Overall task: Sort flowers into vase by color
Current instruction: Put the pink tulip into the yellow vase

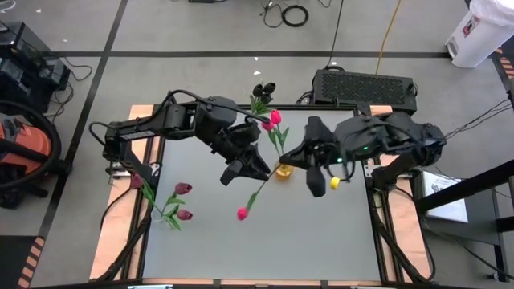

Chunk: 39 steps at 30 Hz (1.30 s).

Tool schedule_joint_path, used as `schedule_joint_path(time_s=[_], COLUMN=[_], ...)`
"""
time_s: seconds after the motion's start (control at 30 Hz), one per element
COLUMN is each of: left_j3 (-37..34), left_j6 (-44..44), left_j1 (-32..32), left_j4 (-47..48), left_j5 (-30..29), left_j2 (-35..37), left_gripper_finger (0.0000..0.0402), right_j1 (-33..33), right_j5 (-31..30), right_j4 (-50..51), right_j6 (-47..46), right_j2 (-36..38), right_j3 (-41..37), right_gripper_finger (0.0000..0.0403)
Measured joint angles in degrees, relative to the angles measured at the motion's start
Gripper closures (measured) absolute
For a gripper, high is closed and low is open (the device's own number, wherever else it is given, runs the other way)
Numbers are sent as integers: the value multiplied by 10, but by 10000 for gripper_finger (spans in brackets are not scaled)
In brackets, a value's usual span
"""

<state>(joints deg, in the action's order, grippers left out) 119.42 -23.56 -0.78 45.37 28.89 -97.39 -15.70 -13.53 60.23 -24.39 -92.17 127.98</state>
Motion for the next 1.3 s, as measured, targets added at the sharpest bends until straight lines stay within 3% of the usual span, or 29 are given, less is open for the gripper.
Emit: schedule_joint_path(time_s=[0.2, 0.4, 0.57, 0.73, 0.97, 1.1, 1.3], left_j3=[0, 0, 0, 0, 0, 0, 0], left_j6=[24, 52, 81, 118, 172, 196, 201], left_j1=[15, 42, 54, 54, 54, 54, 54], left_j4=[1, -1, -27, -67, -94, -99, -167], left_j5=[-36, -95, -163, -251, -342, -382, -389], left_j2=[28, 78, 122, 166, 211, 228, 242], left_gripper_finger=[273, 273, 273, 273, 273, 273, 273], right_j1=[0, -2, -1, 5, 25, 34, 47], right_j5=[-5, -60, -114, -126, -139, -136, -137], right_j4=[0, -21, -122, -246, -281, -320, -401], right_j6=[8, 46, 122, 219, 242, 258, 309], right_j2=[38, 78, 100, 103, 100, 96, 92], right_j3=[0, 0, 0, 0, 0, 0, 0], right_gripper_finger=[403, 403, 402, 402, 402, 402, 402])
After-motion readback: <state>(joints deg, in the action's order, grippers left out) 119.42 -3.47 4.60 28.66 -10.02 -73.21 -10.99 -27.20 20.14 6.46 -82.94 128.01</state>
